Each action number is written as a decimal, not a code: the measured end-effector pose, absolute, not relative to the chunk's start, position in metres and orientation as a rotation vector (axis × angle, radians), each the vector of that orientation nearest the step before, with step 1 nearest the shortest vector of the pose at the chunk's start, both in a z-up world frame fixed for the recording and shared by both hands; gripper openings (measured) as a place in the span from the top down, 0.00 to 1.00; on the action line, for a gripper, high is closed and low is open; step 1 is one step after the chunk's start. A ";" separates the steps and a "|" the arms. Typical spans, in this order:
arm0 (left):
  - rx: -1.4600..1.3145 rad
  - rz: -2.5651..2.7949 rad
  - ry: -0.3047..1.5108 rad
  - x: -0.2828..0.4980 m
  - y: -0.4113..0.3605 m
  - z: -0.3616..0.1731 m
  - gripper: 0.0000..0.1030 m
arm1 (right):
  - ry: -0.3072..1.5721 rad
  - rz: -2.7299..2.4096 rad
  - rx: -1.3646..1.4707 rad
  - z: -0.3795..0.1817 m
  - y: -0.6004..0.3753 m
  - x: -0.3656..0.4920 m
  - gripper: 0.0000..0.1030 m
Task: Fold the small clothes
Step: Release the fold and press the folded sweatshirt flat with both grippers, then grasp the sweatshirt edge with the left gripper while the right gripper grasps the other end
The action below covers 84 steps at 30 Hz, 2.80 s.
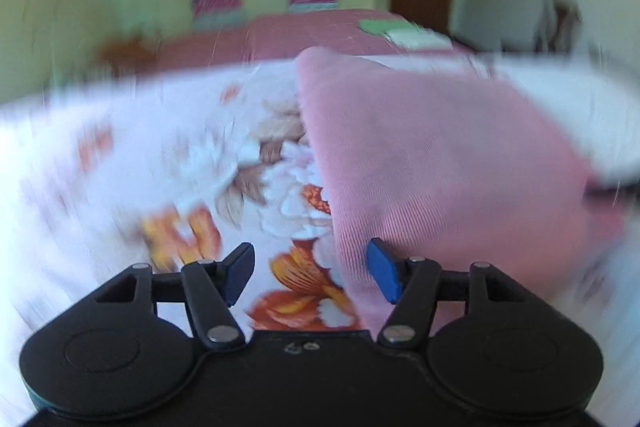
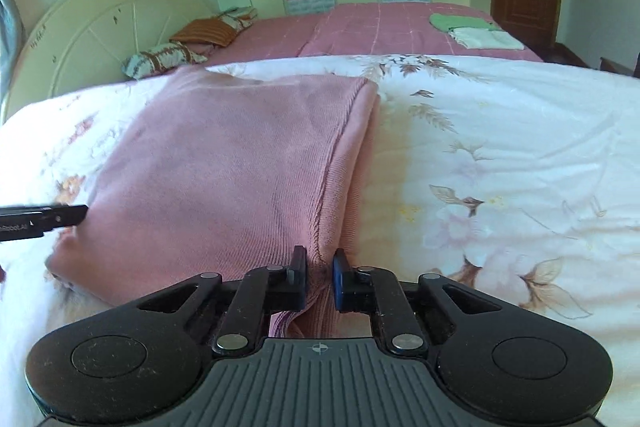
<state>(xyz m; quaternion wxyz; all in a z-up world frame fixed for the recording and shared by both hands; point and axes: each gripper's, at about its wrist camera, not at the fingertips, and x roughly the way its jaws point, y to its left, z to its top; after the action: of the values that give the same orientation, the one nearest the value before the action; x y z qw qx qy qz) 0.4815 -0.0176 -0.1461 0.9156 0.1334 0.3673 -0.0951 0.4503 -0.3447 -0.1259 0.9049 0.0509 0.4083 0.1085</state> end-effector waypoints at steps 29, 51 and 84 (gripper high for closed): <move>0.080 -0.121 0.850 0.441 -0.009 -0.147 0.27 | 0.870 0.216 0.029 -0.134 -0.327 0.426 0.51; -0.216 -0.280 0.832 0.499 0.037 -0.119 0.22 | 0.828 0.210 0.538 -0.102 -0.408 0.458 0.52; -0.215 -0.402 0.976 0.559 0.022 -0.142 0.32 | 0.860 0.423 0.561 -0.131 -0.431 0.515 0.22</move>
<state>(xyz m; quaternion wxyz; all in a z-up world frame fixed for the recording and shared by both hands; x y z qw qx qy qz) 0.5587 0.0220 -0.1417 0.8585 -0.1024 0.4646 -0.1914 0.5152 -0.4314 -0.1313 0.8499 0.2662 0.4081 0.2008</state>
